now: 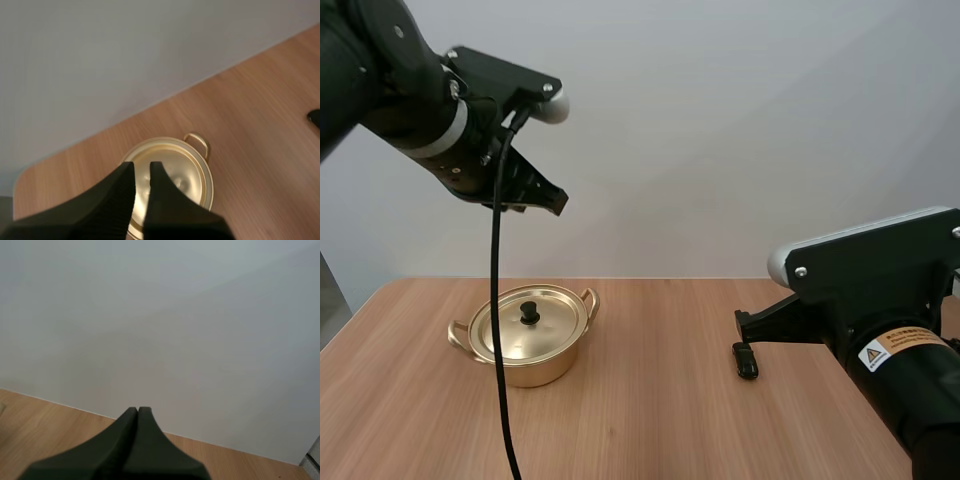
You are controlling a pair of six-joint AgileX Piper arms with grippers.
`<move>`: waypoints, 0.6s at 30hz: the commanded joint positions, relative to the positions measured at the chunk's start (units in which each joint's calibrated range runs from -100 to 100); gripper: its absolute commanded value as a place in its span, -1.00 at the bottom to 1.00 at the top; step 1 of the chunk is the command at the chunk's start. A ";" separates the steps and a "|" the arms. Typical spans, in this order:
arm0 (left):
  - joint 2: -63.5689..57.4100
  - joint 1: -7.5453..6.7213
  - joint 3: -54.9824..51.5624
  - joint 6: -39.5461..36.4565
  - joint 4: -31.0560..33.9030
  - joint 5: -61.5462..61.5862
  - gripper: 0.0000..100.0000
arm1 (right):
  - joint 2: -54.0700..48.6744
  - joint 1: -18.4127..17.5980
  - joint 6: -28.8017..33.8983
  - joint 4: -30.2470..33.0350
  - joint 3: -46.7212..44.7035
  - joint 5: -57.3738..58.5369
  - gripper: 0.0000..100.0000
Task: Open the pot, put the car inside, and close it
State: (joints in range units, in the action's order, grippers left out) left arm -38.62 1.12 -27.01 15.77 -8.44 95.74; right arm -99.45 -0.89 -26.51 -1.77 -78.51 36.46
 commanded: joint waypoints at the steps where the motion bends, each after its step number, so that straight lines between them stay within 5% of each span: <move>1: 11.93 0.03 -0.01 0.01 -0.01 4.09 0.24 | 0.04 -0.02 0.03 -0.03 0.02 0.01 -1.00; 3: 13.09 0.03 -0.01 0.01 -0.01 4.26 0.70 | 0.04 -0.02 0.03 -0.03 0.02 0.22 -1.00; 5: 14.11 0.03 -0.01 0.01 -0.01 4.26 0.89 | 0.04 -0.02 0.03 -0.03 0.02 0.50 -1.00; 18: 26.17 0.03 -0.01 -0.50 3.27 4.26 0.90 | -0.09 -0.02 0.03 -0.03 0.02 0.60 -1.00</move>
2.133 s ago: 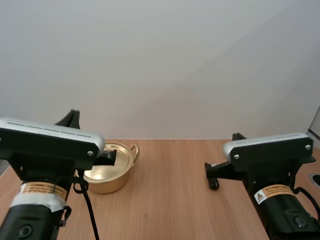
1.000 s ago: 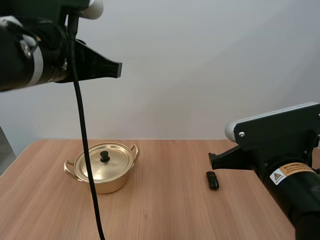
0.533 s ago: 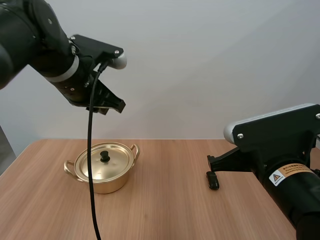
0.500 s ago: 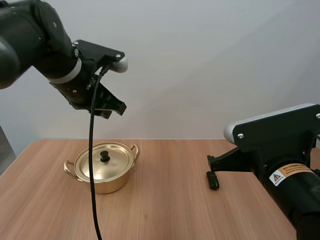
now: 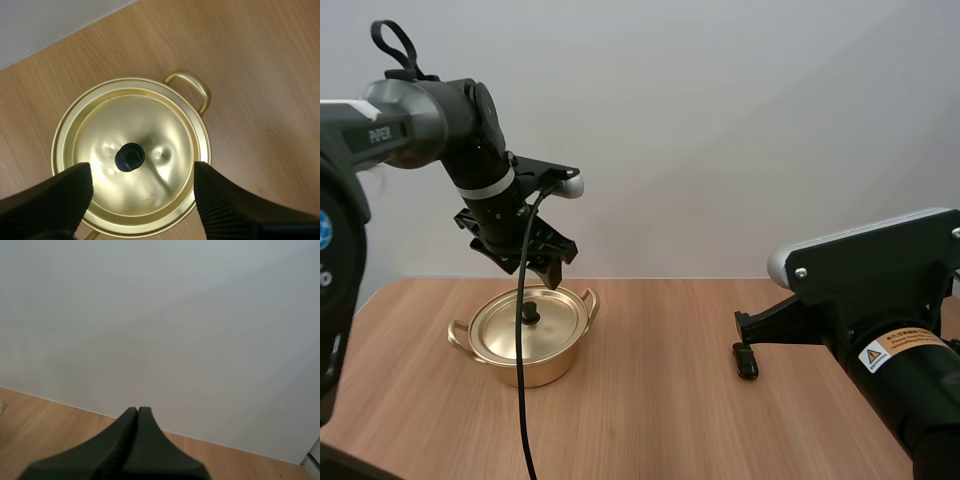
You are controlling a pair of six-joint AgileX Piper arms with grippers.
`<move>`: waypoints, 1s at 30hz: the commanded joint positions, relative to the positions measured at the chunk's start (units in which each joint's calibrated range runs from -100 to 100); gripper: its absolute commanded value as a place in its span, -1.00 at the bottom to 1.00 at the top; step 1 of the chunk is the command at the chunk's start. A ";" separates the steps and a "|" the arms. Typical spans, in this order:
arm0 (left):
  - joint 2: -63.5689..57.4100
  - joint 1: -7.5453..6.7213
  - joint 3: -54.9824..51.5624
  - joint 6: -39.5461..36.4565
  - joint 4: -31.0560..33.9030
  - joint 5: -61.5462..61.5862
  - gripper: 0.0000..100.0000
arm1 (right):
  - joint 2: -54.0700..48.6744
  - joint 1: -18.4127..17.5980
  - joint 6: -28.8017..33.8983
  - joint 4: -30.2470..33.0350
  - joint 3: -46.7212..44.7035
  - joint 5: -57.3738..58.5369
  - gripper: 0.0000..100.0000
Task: Open the pot, put the car inside, and close it
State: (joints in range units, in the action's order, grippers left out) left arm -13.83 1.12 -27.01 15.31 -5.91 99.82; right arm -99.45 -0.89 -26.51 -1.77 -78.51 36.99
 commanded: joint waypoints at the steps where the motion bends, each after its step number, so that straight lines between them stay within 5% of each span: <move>1: 2.31 0.03 -0.01 -0.04 1.15 0.18 0.90 | -0.09 -0.02 0.03 -0.03 0.02 0.06 -1.00; 30: 13.46 0.03 -0.01 0.15 3.63 -3.00 0.76 | -0.20 -0.02 -0.35 -0.03 0.02 0.06 -1.00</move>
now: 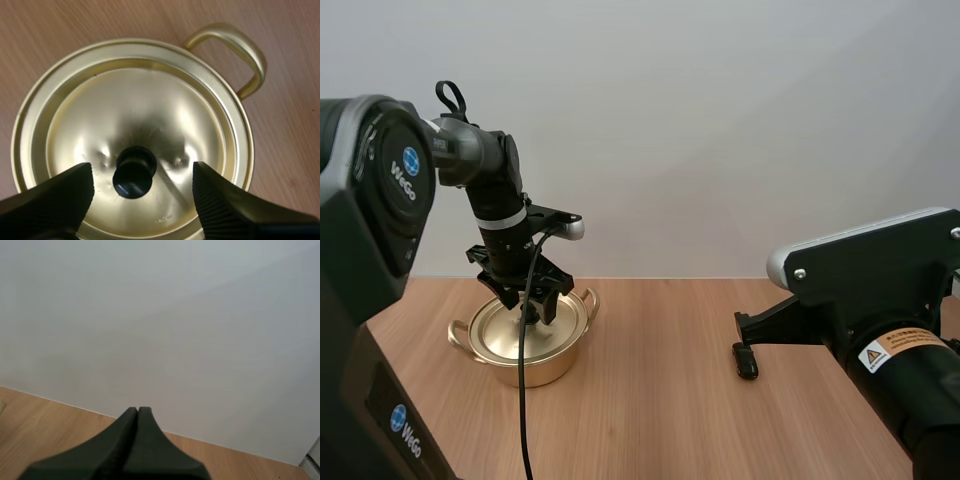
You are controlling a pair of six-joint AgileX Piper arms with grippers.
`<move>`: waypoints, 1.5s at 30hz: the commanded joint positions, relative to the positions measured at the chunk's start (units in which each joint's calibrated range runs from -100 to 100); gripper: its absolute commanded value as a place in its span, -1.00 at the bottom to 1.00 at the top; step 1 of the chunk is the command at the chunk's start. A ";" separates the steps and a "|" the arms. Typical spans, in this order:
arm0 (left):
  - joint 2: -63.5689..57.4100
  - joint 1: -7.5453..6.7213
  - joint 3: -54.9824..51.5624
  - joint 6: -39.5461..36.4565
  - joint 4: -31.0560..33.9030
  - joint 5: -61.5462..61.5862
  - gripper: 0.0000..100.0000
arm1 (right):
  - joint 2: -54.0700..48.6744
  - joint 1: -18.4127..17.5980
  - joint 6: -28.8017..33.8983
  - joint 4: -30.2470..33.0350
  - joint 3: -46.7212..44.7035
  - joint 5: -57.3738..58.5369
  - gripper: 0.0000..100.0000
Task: Open the pot, put the car inside, and close it
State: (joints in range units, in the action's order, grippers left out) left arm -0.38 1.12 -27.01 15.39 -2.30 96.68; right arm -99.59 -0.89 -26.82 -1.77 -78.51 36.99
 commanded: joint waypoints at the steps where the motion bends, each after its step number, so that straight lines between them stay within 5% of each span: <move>1: 0.01 0.03 -0.01 0.08 0.02 0.14 0.67 | -0.06 -0.02 -0.04 -0.03 0.02 0.06 -1.00; 4: 0.01 0.03 -0.01 0.08 0.47 0.09 0.16 | -0.06 -0.02 -0.04 -0.03 0.02 0.06 -1.00; 8: 0.01 0.03 -0.01 0.08 1.49 0.72 -0.99 | -0.06 -0.02 -0.04 -0.03 0.02 0.06 -1.00; 18: -4.86 0.03 4.94 -0.31 1.55 0.08 -1.00 | -0.06 -0.02 -0.41 -0.17 0.02 0.98 -1.00; 26: -30.37 1.60 15.68 -0.51 -19.70 -25.70 -1.00 | 2.48 -0.02 -1.46 3.13 0.02 2.04 -1.00; 30: -41.23 2.05 18.12 1.08 -21.07 -35.23 -1.00 | 6.49 -0.02 -1.46 3.93 0.02 2.04 -1.00; 36: -53.49 2.05 20.19 1.08 -21.91 -38.82 -1.00 | 22.58 0.81 -9.58 1.34 0.02 -2.73 -1.00; 45: -57.41 2.05 20.19 -0.25 -23.48 -35.60 -1.00 | 55.01 1.25 -6.76 0.36 9.48 9.41 -1.00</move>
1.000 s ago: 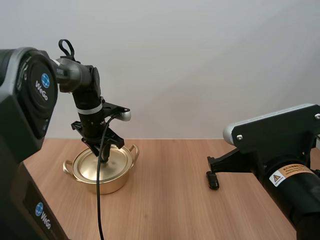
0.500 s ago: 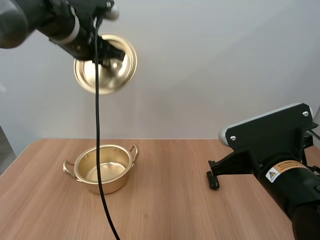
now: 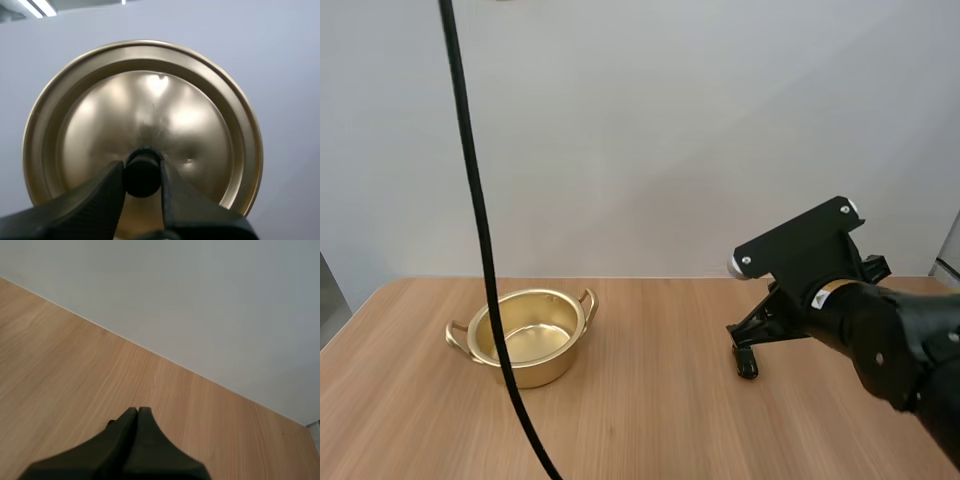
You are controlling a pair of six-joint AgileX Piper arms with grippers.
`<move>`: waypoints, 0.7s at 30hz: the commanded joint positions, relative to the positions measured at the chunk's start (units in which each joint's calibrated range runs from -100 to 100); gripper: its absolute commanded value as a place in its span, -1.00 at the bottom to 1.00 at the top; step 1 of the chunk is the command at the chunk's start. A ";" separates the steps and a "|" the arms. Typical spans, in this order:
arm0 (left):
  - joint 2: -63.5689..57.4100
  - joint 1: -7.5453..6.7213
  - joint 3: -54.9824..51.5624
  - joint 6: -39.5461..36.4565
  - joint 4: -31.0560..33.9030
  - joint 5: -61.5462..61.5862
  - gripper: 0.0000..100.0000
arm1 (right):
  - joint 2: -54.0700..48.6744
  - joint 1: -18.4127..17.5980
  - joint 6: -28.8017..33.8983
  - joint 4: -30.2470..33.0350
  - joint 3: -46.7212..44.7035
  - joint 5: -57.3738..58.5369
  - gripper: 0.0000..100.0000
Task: Open the pot, put the car inside, and close it
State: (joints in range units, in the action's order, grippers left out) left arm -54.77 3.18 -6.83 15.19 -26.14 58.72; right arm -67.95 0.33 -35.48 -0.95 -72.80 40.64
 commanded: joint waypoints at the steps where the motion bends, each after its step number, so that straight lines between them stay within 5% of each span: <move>1: -3.01 -0.01 0.01 -0.05 0.95 4.25 -1.00 | 26.07 0.04 1.87 -1.18 5.70 7.69 -1.00; 6: -3.01 -0.01 0.01 -0.13 2.72 7.47 -1.00 | 33.41 0.04 0.29 -6.24 11.65 12.32 -1.00; 13: -3.01 -0.01 0.01 -0.13 2.75 8.31 -1.00 | 37.89 0.04 -1.41 -7.01 12.35 10.65 0.34; 15: -3.01 -0.01 0.01 -0.13 2.86 8.35 -1.00 | 39.72 0.04 -1.41 -7.01 12.35 10.65 0.56; 21: -3.01 -0.01 0.01 -0.13 2.86 8.35 -1.00 | 46.20 0.04 -1.41 -7.01 12.35 10.11 0.57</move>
State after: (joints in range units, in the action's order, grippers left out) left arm -57.84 3.18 -6.83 15.08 -23.32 67.02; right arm -27.67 0.33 -36.84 -7.96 -60.49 50.96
